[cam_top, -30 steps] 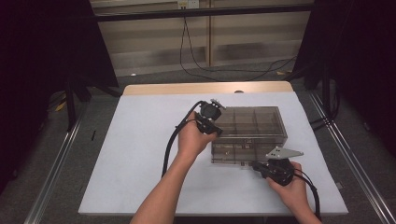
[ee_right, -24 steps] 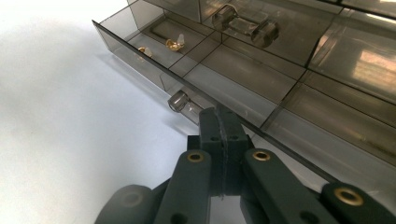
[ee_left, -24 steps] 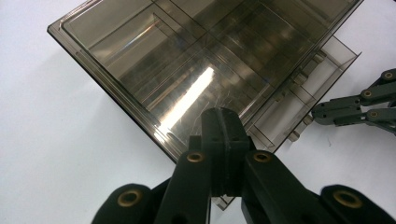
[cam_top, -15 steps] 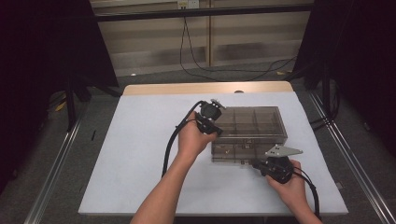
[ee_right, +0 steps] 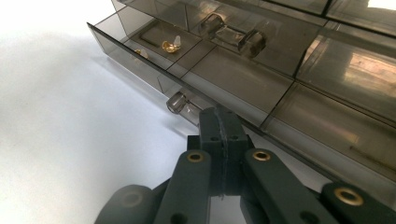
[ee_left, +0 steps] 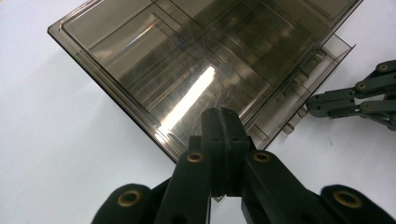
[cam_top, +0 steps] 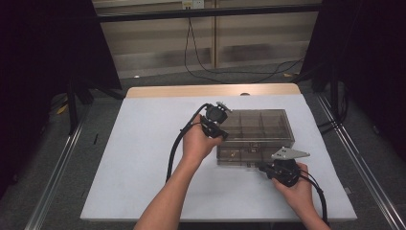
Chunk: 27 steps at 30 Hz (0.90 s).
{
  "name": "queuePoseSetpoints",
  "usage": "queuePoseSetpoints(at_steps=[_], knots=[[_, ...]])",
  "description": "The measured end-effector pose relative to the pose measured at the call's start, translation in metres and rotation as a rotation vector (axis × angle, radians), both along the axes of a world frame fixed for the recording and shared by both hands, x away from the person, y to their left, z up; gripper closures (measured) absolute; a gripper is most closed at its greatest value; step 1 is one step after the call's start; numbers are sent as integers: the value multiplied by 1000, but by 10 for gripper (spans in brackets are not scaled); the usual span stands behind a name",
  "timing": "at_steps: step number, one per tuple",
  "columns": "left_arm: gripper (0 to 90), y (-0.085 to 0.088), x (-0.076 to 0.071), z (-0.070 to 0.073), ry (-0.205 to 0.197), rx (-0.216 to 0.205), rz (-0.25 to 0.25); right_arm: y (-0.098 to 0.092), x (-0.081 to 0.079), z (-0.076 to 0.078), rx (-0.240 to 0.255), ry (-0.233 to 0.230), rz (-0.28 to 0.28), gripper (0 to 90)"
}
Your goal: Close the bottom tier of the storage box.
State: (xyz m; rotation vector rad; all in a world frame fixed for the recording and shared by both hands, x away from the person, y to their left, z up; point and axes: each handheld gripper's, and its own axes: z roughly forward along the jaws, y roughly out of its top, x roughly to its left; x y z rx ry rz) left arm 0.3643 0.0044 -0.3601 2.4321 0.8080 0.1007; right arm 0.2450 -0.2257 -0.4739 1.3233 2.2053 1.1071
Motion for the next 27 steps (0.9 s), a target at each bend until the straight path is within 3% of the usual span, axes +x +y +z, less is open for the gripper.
queuePoseSetpoints(at_steps=[27], knots=[[900,0,1,0,4,2,-1,1,6,-1,-4,-13,-30,900]])
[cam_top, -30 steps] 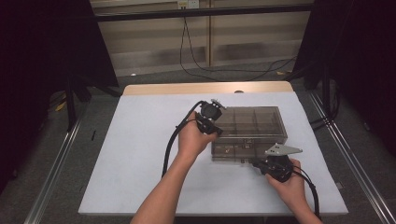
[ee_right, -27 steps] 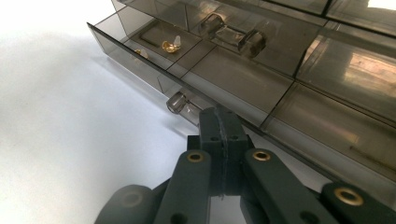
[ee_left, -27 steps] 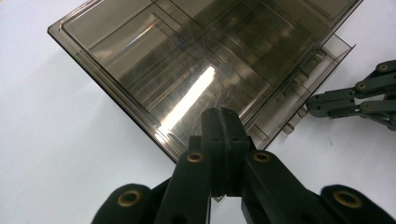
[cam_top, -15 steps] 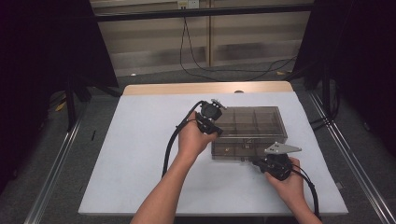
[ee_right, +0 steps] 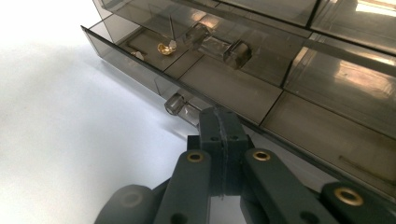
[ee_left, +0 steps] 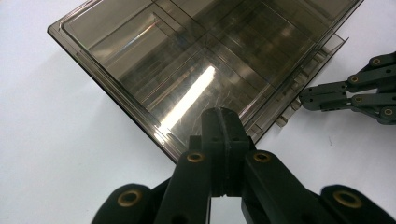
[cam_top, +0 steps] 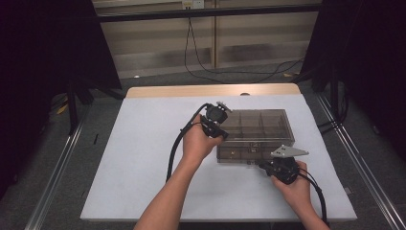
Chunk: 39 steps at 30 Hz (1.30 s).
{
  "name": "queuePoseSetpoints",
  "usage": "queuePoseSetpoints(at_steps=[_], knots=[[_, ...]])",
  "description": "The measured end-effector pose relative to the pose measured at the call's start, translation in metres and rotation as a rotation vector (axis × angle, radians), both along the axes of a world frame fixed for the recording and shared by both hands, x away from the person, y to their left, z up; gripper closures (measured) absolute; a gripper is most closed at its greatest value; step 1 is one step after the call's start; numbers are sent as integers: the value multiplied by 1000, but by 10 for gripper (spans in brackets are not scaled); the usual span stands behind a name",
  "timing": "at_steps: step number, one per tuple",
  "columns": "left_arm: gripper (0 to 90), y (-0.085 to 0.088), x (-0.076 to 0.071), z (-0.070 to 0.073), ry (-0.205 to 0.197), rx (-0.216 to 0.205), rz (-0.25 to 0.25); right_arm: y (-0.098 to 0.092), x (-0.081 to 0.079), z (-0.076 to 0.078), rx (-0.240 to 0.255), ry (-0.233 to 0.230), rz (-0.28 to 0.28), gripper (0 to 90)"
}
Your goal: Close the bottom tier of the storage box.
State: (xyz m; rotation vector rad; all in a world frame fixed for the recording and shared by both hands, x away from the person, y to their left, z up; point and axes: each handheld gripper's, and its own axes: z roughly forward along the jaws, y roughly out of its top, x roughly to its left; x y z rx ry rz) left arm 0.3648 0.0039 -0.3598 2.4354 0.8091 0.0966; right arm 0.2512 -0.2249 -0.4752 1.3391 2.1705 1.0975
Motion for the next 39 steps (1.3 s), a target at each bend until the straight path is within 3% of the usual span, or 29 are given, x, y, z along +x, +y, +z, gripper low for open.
queuePoseSetpoints(at_steps=[39], knots=[[900,-1,0,0,-1,5,-1,2,7,-2,-22,-29,-25,900]])
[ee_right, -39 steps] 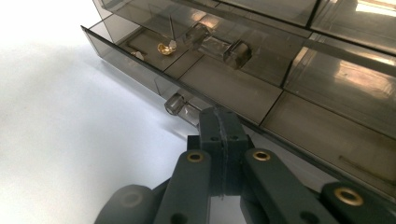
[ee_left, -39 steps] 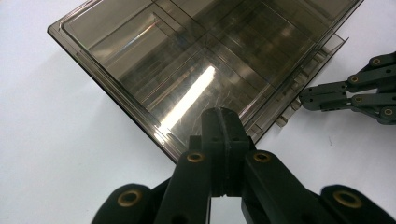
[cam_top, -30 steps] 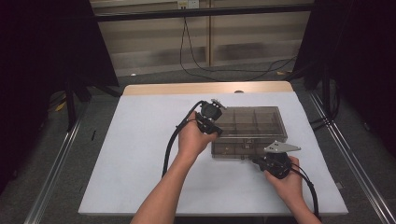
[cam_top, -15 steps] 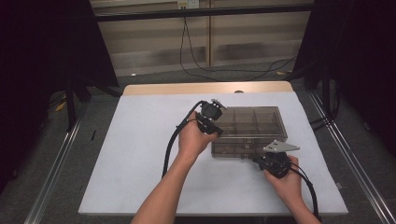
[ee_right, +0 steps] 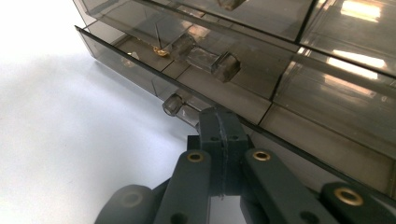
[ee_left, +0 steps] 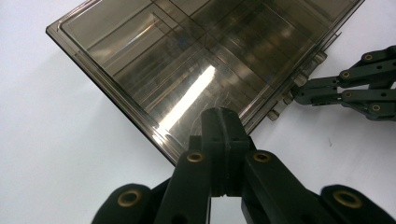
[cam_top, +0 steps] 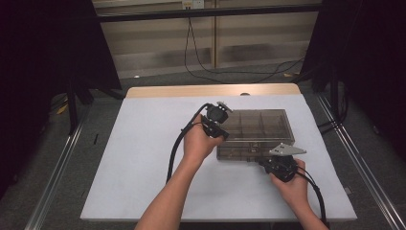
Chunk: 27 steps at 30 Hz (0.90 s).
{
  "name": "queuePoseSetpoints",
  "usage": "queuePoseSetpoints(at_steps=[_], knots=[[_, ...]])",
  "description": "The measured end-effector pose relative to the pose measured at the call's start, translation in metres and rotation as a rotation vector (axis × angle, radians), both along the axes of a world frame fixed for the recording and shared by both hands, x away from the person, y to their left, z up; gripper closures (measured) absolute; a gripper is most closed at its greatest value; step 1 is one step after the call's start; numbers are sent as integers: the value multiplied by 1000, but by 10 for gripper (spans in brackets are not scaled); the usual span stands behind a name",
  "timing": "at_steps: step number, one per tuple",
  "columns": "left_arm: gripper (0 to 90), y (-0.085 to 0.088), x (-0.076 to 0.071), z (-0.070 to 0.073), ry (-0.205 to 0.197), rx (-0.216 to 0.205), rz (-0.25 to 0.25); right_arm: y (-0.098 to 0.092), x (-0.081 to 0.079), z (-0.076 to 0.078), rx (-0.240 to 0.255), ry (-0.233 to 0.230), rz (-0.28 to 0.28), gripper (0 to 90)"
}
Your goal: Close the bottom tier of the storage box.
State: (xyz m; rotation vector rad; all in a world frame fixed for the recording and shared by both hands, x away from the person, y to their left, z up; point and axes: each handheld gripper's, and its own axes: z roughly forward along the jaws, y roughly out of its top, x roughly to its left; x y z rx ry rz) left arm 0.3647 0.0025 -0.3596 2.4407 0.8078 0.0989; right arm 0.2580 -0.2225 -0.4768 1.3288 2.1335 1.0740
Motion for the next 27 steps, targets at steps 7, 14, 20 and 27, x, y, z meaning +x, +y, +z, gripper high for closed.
queuePoseSetpoints(at_steps=[7,14,20,27], knots=[[900,-1,0,0,0,-3,2,1,1,0,-7,-3,-9,900],[900,0,0,0,2,-2,1,1,3,-1,-15,-18,-14,900],[900,0,0,0,3,-3,2,2,4,-2,-14,-22,-21,900],[900,-1,0,0,-1,-2,-4,2,6,-2,-21,-27,-25,900]])
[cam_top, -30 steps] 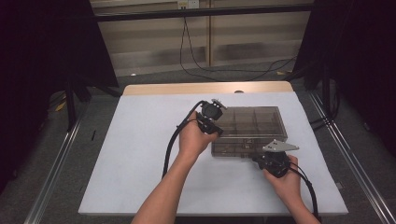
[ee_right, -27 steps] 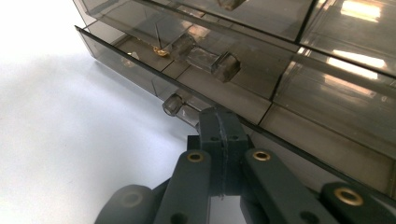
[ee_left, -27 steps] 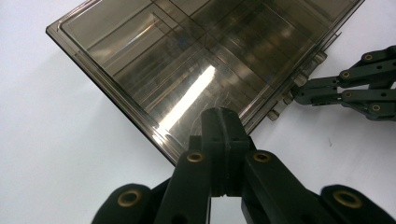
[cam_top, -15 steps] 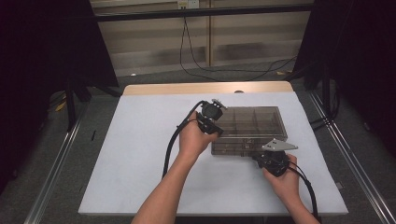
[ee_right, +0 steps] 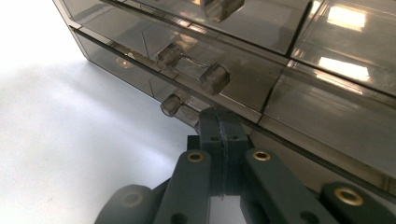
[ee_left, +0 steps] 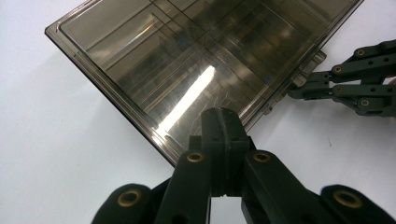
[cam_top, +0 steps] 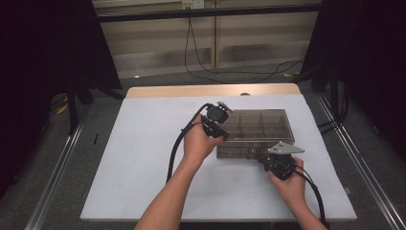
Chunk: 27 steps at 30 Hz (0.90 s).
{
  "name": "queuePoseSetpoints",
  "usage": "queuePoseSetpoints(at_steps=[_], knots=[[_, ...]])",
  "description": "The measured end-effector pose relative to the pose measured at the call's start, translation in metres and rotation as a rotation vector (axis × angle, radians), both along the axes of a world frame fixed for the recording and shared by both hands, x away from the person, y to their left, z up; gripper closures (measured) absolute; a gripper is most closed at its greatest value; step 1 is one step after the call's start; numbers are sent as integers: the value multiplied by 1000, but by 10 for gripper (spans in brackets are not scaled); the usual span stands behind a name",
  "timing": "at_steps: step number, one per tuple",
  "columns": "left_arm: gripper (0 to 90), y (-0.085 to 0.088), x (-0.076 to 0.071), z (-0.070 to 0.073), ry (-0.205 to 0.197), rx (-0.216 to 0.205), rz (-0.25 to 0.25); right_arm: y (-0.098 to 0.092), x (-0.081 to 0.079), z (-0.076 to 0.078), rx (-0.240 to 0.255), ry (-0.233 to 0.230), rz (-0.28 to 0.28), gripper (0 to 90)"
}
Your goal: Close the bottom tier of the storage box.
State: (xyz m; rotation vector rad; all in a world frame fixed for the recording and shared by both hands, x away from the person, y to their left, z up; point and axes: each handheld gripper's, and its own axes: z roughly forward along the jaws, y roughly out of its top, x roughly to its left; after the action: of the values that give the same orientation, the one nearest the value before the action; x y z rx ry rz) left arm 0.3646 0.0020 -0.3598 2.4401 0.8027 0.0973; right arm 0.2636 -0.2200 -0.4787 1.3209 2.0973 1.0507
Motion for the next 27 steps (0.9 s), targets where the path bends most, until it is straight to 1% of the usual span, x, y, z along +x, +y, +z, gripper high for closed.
queuePoseSetpoints(at_steps=[2,3,5,20,23,24,27], knots=[[900,0,0,0,-1,-2,-2,0,1,0,1,-2,-1,900],[900,-1,0,0,2,-5,7,0,1,0,1,-3,-1,900],[900,-1,0,0,1,-1,0,0,1,-1,5,-3,-5,900],[900,-1,0,0,-2,-4,-1,1,1,-1,1,-10,-17,900],[900,-1,-1,0,-8,1,-4,1,1,-2,-3,-4,-14,900],[900,-1,-1,0,-8,-1,1,1,1,-2,-5,-1,-15,900],[900,-1,-1,0,-9,-1,3,0,1,-4,-23,5,-17,900]])
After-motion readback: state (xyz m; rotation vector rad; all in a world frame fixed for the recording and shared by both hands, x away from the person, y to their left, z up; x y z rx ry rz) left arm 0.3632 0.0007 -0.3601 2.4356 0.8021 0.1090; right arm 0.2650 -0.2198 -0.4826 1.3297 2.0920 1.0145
